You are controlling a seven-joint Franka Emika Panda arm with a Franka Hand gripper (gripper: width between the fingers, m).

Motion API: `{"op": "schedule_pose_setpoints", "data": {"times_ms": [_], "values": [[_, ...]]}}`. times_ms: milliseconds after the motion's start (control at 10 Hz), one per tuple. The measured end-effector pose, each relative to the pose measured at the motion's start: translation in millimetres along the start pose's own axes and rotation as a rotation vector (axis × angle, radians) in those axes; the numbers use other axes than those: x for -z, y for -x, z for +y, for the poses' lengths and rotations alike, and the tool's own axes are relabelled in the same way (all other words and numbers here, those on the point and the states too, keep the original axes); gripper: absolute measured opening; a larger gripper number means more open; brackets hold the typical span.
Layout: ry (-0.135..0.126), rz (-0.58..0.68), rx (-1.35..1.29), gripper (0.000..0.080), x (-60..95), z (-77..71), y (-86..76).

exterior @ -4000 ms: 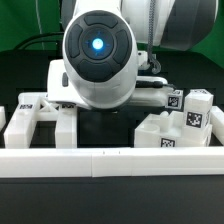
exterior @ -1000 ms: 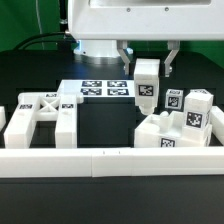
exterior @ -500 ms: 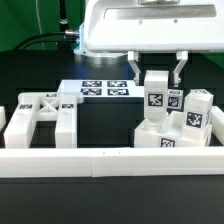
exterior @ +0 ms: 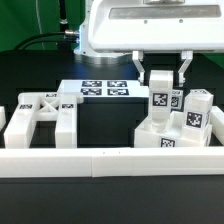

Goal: Assemble chair

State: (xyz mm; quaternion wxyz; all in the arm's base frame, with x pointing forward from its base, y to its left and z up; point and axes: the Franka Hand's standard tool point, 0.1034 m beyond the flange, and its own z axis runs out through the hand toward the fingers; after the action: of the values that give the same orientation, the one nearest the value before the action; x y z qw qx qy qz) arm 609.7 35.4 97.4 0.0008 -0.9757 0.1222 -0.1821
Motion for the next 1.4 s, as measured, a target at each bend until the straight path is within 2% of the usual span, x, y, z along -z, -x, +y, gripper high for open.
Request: {"op": "schedule_pose_setpoints", "data": {"times_ms": [200, 600, 1000, 1200, 1400], "values": [[0.001, 0.006, 0.001, 0.0287, 0.4, 2.1, 1.8], [0.015, 0.021, 0.024, 0.0287, -3.7, 15.7, 7.9], [0.019, 0.025, 0.034, 0.0287, -9.7, 14.0, 11.9], [0.020, 0.087, 0.053, 0.0287, -13.9, 9.6, 9.0], [0.020, 0.085, 0.052, 0.0310, -14.3, 10.1, 9.1]]}}
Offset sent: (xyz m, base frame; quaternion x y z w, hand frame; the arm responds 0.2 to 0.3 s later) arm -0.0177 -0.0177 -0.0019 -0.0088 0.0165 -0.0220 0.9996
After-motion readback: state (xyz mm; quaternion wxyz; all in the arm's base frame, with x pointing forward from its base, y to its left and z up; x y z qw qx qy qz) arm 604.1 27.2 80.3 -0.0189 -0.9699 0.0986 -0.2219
